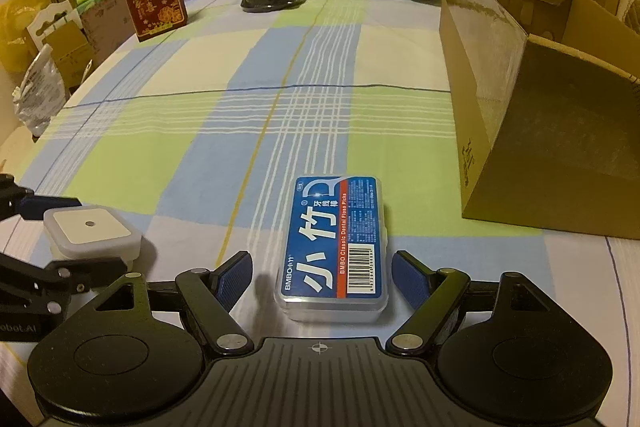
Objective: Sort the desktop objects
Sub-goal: 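Grasp the white plug adapter with the left tool while the right tool grasps the blue floss box, then carry the plug adapter and floss box over the cardboard box with both tools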
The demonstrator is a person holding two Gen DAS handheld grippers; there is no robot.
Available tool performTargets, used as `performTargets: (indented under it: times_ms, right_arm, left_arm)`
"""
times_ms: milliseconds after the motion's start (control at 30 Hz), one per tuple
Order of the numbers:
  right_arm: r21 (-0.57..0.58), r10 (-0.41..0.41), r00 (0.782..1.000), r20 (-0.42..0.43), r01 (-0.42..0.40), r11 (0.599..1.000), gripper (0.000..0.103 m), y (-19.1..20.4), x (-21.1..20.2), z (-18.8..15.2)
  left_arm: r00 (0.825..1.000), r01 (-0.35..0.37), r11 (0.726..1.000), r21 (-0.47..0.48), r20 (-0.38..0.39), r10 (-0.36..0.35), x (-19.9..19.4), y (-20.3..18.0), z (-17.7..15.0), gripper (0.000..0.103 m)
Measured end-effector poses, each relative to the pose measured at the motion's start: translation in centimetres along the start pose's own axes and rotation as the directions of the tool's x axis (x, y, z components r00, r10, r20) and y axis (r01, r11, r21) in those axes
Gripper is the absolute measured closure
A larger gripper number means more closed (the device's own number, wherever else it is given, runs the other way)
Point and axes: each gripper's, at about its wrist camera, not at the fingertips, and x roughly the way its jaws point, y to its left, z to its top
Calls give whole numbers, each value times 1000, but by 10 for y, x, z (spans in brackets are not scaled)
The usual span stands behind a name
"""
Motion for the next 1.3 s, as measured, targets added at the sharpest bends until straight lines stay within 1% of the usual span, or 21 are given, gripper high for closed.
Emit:
performTargets:
  times_ms: [100,133,167,433,467,500,733,1300]
  right_arm:
    - [1,-1,1000,-2,1,1000,24,-1,0,0]
    - [0,-2,1000,-3,2,1000,24,-1,0,0]
    - [0,-3,1000,-5,3,1000,24,-1,1,0]
    - [0,-6,1000,-4,6,1000,25,-1,0,2]
    - [-1,-7,1000,-6,7,1000,33,-1,1,2]
    - [-7,-8,1000,-14,8,1000,46,-1,2,3]
    - [-21,-17,1000,-1,17,1000,47,1,-12,5]
    - [-7,-24,995,96,25,1000,47,0,-78,15]
  left_arm:
    - [1000,-2,1000,-10,-13,2,2,0,-1,38]
    - [1000,-4,1000,-12,-19,4,3,0,-1,42]
    - [1000,-5,1000,-13,-24,5,4,1,-1,42]
    - [1000,-11,999,-43,-26,10,-4,4,-4,43]
    - [1000,-11,999,-44,-26,10,-5,3,-4,43]
    - [1000,-10,999,-47,-26,9,-7,3,-4,43]
    - [1000,-10,998,-54,-13,10,-19,-1,-3,43]
    - [998,-11,998,-68,53,15,-63,-18,14,43]
